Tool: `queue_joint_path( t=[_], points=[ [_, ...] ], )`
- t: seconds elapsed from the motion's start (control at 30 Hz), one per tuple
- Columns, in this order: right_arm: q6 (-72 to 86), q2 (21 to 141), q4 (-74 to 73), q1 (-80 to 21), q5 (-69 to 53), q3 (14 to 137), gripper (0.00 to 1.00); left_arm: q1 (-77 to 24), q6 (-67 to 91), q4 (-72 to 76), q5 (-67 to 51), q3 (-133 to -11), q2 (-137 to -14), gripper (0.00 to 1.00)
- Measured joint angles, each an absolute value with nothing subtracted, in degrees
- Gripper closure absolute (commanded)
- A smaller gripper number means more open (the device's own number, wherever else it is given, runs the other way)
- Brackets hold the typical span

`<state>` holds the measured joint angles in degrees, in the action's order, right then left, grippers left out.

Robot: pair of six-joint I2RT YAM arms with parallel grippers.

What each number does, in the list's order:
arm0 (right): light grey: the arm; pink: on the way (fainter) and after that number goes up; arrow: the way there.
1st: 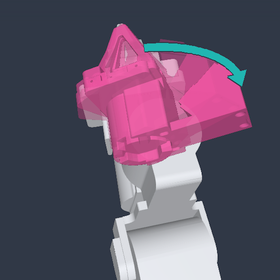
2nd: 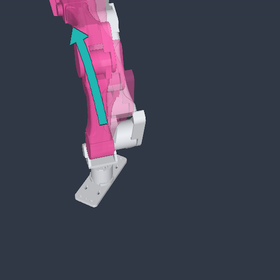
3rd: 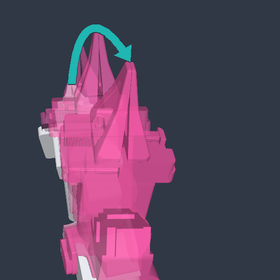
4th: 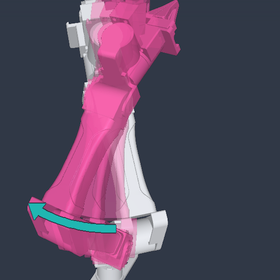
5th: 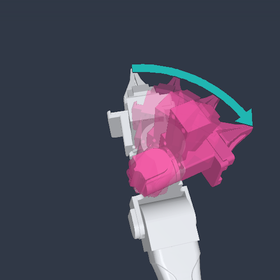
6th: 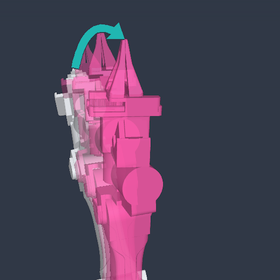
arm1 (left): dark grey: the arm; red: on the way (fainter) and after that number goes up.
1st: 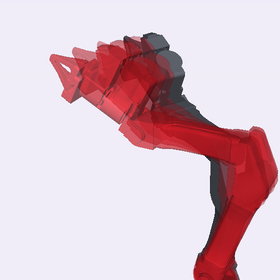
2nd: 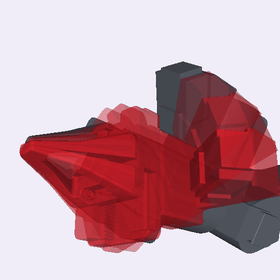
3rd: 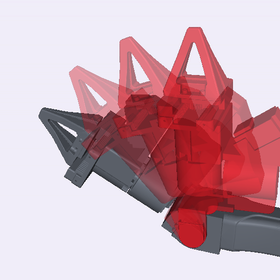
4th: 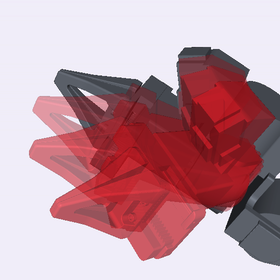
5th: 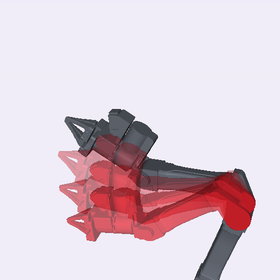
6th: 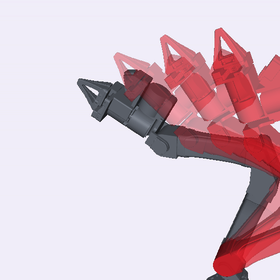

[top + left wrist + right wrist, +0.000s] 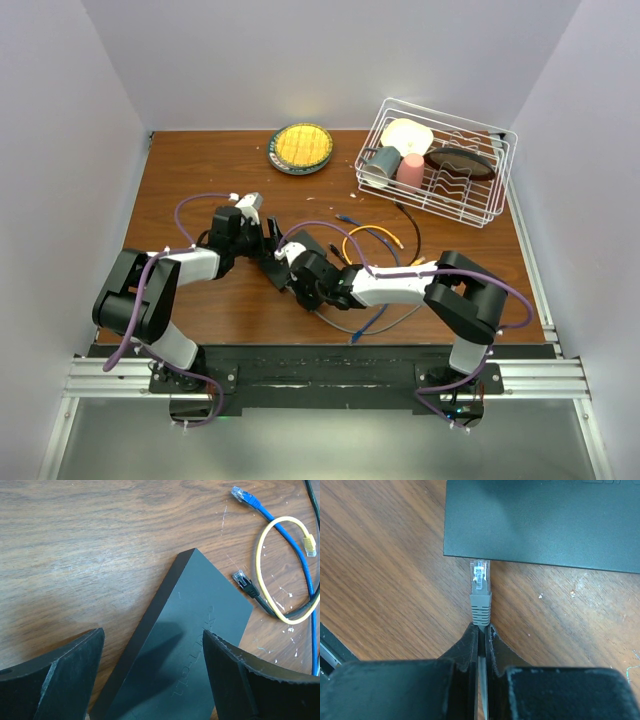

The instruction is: Insert the plug into the switch port

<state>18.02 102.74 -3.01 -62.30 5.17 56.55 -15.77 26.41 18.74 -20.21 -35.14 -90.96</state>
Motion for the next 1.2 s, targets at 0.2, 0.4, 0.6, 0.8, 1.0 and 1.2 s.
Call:
queue_joint_path(
  t=[0.2, 0.4, 0.6, 0.8, 1.0, 1.2],
  points=[
    [18.02, 103.31, -2.96, -62.3, 4.91, 56.95, 1.0, -15.77, 26.39, 18.72, -20.12, -35.14, -90.96, 0.15],
    [18.22, 104.2, -2.2, -62.3, 4.78, 57.63, 1.0, -15.77, 26.39, 18.48, -19.77, -35.14, -90.8, 0.15],
    [19.22, 103.72, -1.17, -62.3, 4.95, 56.62, 1.0, -15.77, 26.39, 17.76, -18.68, -35.11, -90.35, 0.15],
    [19.73, 103.74, -1.93, -62.28, 4.93, 56.99, 1.0, -15.77, 26.39, 16.21, -17.67, -34.96, -89.34, 0.15],
    [20.62, 103.44, -5.37, -62.28, 4.67, 57.87, 1.0, -15.75, 26.33, 13.54, -15.86, -34.89, -87.09, 0.15],
    [21.06, 103.13, -8.38, -62.28, 4.21, 58.52, 1.0, -15.75, 26.3, 12.36, -15.11, -34.89, -86.32, 0.15]
  ],
)
